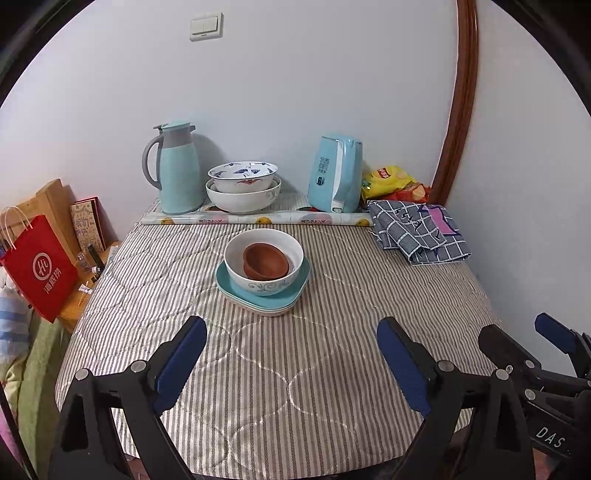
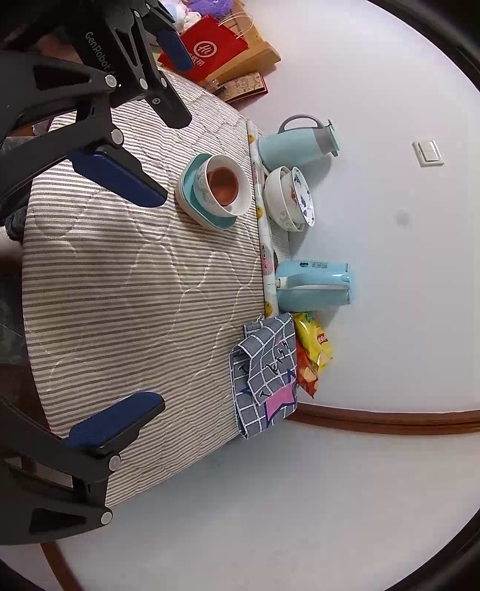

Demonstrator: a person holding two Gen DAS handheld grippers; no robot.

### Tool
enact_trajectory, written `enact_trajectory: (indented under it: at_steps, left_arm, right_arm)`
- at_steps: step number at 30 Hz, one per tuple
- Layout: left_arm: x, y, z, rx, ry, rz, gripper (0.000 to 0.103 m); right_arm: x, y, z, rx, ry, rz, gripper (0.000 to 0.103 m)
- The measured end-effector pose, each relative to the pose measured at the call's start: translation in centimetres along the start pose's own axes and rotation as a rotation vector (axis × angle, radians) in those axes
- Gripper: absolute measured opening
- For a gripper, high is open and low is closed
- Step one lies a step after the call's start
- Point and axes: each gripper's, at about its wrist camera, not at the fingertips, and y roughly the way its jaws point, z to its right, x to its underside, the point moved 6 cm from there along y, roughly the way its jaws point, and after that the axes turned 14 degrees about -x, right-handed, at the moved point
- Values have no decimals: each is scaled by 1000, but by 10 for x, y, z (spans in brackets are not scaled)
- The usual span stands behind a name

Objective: Organize plates and bowls

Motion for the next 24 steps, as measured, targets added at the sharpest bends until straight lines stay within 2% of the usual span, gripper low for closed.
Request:
enact_trajectory:
  at_steps: [24]
  left_arm:
    - [6,-1,-6,-8,-3,-8,94]
  right_arm:
    - [7,-2,-5,-2,0,-5,99]
